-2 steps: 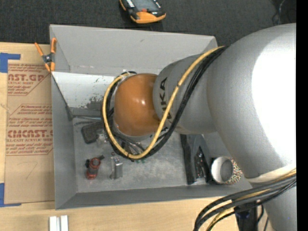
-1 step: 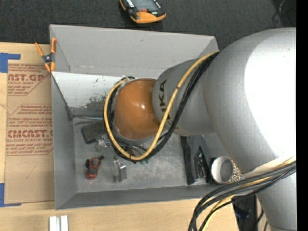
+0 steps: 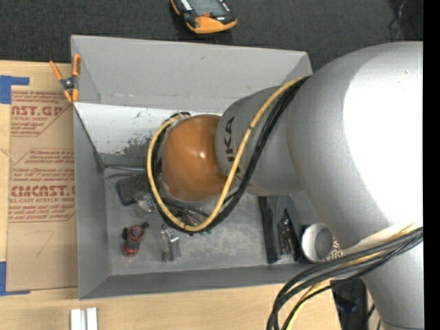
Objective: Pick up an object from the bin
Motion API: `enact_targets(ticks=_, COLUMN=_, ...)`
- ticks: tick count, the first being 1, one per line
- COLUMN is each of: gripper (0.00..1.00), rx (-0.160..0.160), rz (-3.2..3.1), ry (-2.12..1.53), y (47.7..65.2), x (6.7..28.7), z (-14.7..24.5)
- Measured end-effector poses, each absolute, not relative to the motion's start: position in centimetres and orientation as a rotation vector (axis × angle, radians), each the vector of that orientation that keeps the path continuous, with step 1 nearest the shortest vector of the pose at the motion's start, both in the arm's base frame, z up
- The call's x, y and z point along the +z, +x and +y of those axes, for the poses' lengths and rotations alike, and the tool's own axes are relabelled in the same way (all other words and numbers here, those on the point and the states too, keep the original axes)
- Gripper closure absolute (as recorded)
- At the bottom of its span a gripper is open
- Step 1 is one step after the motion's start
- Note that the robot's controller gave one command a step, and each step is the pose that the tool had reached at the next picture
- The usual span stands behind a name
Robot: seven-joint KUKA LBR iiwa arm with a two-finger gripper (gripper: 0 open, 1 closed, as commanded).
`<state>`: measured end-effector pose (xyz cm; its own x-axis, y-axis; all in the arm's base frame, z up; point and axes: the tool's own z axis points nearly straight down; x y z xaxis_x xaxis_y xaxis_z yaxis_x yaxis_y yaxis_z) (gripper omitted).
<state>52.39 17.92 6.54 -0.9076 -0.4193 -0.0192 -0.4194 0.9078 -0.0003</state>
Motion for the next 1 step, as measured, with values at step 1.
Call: enact_targets(ticks=1, gripper=0.0, rx=0.005, rz=2.951, ry=-1.027, y=53.11, x=6.99, z=17.24)
